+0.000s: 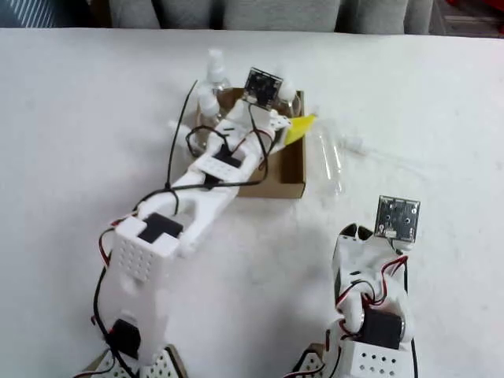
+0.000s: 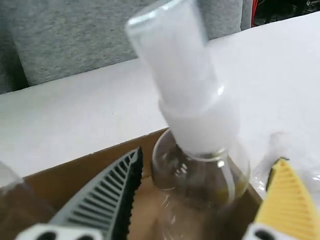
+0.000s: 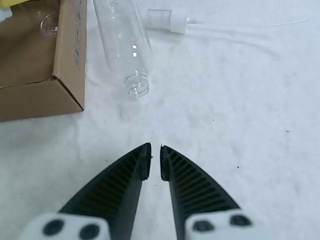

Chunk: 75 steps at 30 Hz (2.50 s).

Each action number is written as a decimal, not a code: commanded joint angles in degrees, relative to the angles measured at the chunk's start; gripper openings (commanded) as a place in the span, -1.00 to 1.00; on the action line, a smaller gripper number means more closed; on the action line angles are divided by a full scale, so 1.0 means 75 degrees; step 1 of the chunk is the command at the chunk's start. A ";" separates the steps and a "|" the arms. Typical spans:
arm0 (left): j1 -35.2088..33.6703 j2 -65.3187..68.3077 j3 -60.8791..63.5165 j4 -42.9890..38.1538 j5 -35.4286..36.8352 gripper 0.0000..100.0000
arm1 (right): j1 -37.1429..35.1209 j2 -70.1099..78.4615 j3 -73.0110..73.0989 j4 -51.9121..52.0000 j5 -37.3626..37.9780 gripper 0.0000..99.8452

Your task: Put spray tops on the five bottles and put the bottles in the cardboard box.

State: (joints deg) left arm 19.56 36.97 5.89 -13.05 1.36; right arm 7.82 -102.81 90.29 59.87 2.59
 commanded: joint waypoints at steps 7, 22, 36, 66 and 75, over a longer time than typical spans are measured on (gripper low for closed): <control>-0.0135 -0.0158 -0.0352 0.0035 -0.0023 -0.25 | 0.0064 -0.0053 -0.0047 -0.0182 0.0094 -0.97; -0.0053 -0.1565 0.0586 0.0328 -0.0023 -0.25 | 0.0053 -0.0053 -0.0035 -0.0311 0.0094 -0.97; 0.0029 -0.4073 0.1032 0.4384 -0.0082 -0.25 | 0.0053 -0.0053 -0.0035 -0.0322 0.0094 -0.97; -0.0170 -0.8633 0.2673 1.1370 -0.0035 -0.26 | 0.0076 -0.0053 -0.0035 -0.0322 0.0094 -0.97; -0.0182 -1.0192 0.4513 1.0913 -0.0105 -0.86 | 0.0076 -0.0041 0.0012 -0.0322 0.0094 -0.97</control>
State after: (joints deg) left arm 18.95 -33.54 36.22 71.87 1.36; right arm 7.82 -102.81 90.29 58.81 2.59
